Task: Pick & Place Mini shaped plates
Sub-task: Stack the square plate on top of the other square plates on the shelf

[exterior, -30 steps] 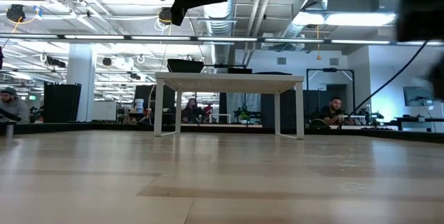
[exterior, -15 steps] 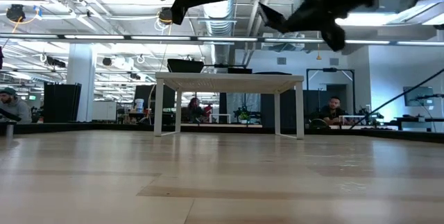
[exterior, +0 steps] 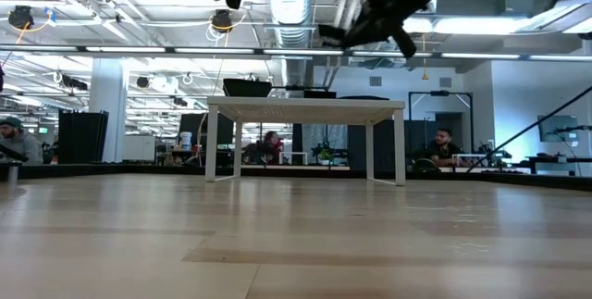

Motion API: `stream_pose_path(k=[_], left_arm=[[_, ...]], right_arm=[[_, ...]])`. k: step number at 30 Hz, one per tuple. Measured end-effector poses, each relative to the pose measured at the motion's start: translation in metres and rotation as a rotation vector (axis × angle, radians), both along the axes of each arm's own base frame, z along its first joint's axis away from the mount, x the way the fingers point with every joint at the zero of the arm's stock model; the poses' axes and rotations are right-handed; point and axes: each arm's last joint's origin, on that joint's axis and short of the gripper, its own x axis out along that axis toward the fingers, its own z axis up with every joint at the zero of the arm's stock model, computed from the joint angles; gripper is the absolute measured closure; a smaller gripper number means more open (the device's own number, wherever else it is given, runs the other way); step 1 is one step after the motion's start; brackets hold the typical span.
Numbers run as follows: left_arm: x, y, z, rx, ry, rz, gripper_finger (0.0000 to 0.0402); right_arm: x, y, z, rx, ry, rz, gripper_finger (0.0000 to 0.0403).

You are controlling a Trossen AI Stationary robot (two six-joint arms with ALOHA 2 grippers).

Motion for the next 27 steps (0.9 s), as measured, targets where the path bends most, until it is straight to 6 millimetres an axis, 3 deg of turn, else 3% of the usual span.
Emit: stream_pose_path(k=[6, 14, 27], left_arm=[[0.0, 0.0, -0.001, 0.001, 0.006, 0.0, 0.0309], [0.0, -0.004, -0.002, 0.002, 0.02, -0.014, 0.0309], [-0.002, -0.015, -0.004, 0.005, 0.044, -0.052, 0.0309]], right_arm=[[0.032, -0.027, -0.003, 0.152, 0.177, 0.006, 0.0397], [0.062, -0.055, -0.004, 0.275, 0.265, 0.053, 0.0397], [0.063, -0.064, -0.005, 0.284, 0.341, -0.007, 0.0397]])
